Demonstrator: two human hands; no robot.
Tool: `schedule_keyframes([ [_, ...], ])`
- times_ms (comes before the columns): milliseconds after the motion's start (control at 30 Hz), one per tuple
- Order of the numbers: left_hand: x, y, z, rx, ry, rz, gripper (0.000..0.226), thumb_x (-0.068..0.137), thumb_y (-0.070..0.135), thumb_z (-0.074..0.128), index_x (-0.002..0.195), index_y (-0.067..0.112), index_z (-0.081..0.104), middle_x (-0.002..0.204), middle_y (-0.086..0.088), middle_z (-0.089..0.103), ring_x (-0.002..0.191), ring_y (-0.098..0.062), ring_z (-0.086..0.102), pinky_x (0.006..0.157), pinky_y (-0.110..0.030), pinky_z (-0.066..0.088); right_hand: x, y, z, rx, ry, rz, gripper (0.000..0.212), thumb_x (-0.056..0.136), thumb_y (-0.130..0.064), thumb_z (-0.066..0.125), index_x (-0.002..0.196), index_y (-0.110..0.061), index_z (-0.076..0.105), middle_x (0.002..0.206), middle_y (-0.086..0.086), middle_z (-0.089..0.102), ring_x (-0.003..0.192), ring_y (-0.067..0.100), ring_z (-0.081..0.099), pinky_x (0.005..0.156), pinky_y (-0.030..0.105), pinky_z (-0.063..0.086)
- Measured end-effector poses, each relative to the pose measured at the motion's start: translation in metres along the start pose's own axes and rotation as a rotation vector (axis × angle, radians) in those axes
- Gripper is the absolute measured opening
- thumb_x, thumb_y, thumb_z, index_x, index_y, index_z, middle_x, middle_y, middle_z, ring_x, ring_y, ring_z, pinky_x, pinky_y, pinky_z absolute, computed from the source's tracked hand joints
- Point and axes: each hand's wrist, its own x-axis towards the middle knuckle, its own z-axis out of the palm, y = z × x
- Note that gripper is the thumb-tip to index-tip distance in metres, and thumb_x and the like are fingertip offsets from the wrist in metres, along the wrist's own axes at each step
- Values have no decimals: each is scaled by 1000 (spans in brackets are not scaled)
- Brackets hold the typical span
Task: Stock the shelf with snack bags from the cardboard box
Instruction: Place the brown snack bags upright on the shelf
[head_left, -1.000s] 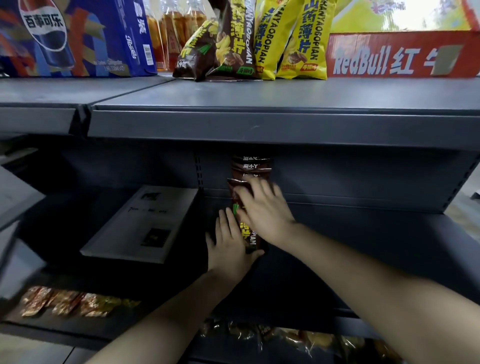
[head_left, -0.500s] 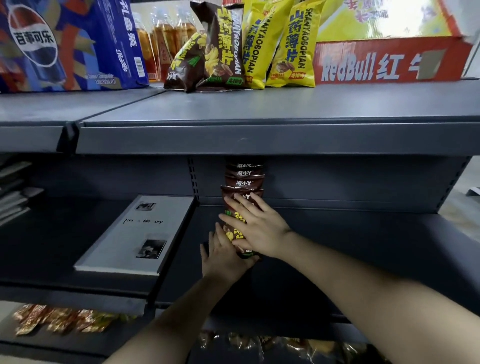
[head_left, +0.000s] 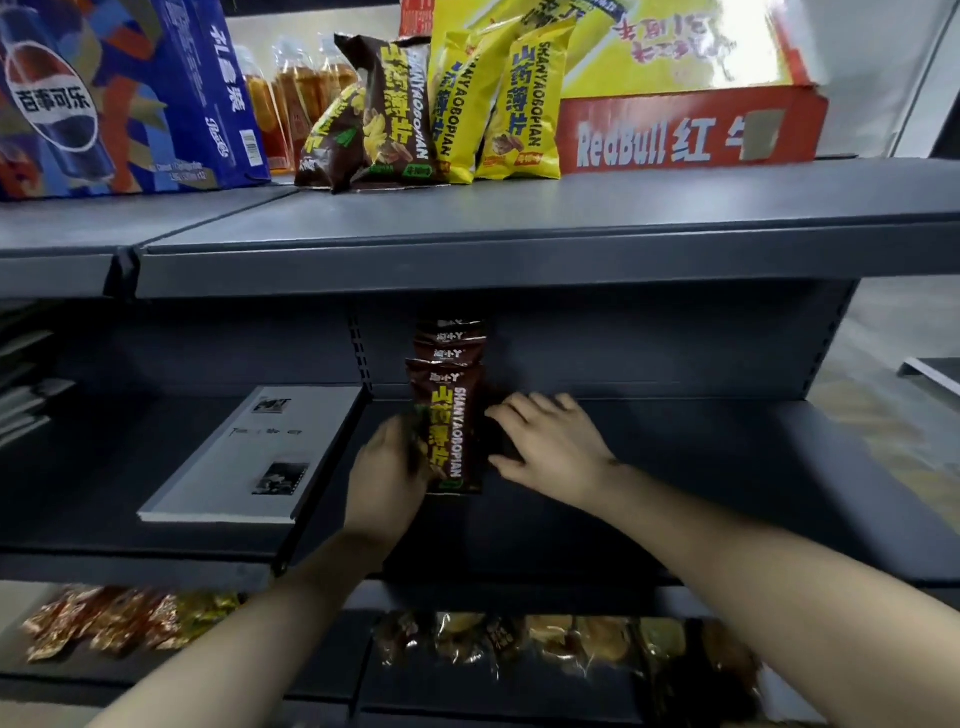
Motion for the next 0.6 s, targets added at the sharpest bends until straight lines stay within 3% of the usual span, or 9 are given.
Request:
schedule_keyframes([
  [200, -18, 77, 22, -41, -52, 163, 29, 85, -1, 50, 106, 9, 67, 109, -9, 67, 102, -27, 62, 86, -28, 44, -74, 38, -21, -20, -85, 87, 52, 92, -51, 47, 132, -18, 49, 128, 4, 54, 116, 25, 53, 91, 40, 41],
  [367, -53, 152, 68, -133, -109, 330, 26, 82, -2, 50, 95, 11, 68, 95, -3, 68, 88, -21, 65, 76, -37, 53, -143, 71, -35, -56, -98, 112, 44, 90, -49, 48, 119, -17, 58, 115, 5, 60, 104, 28, 60, 83, 38, 44],
  [467, -86, 195, 99, -215, -160, 386, 25, 83, 1, 48, 94, 10, 68, 94, -2, 68, 87, -22, 64, 73, -40, 53, -187, 86, -45, -44, -110, 143, 42, 85, -45, 43, 100, -11, 61, 100, 11, 62, 91, 32, 64, 71, 39, 45],
  [600, -128, 233, 144, -248, -291, 339, 26, 82, 8, 43, 94, 11, 66, 97, -3, 64, 89, -27, 62, 70, -42, 50, -251, 103, -50, -12, -124, 187, 29, 81, -35, 65, 89, -8, 63, 88, 13, 63, 77, 34, 65, 57, 37, 47],
])
